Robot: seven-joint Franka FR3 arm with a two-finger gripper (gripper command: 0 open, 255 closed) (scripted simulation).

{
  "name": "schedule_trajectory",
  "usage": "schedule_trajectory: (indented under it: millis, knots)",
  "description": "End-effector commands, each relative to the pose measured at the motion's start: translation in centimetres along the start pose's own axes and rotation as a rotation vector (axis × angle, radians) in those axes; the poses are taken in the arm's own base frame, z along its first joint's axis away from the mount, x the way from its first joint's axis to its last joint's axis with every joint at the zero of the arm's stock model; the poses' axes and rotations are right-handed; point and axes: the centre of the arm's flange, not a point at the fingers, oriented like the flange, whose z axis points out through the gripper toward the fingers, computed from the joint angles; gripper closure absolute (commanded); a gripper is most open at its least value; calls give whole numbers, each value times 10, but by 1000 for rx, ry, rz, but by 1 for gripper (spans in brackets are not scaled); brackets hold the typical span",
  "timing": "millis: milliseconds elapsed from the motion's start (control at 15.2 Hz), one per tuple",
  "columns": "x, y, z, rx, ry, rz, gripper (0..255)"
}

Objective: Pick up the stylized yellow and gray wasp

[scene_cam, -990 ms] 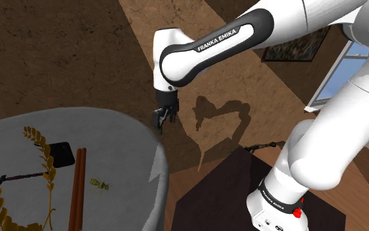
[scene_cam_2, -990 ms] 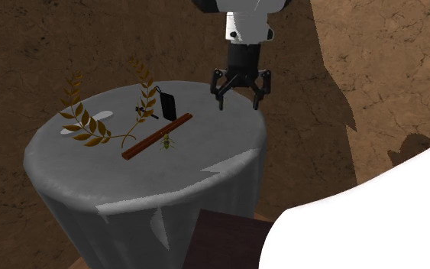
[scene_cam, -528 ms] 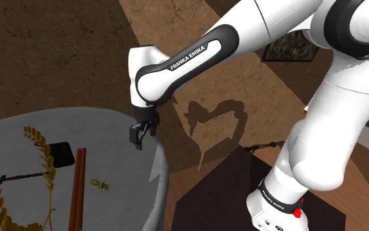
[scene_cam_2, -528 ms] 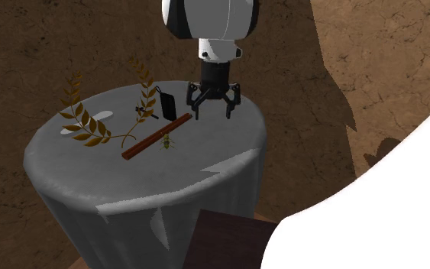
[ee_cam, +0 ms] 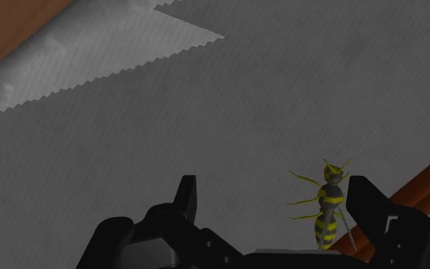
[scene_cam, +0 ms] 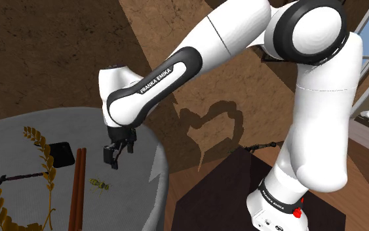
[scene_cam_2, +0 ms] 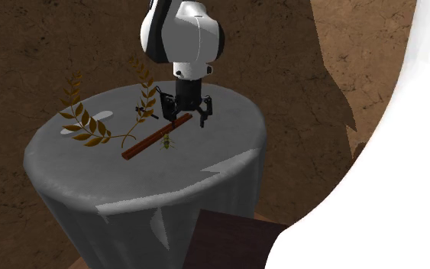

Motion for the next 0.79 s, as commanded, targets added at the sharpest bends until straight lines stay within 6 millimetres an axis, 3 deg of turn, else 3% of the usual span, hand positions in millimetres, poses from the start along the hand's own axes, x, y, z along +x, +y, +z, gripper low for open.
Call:
schedule_trajectory:
  millis: [0, 396, 726]
  knots:
    - [17, -12, 12, 6, 0, -22, 0]
    - [61, -61, 54, 25, -1, -88, 0]
    - [65, -61, 76, 26, -1, -91, 0]
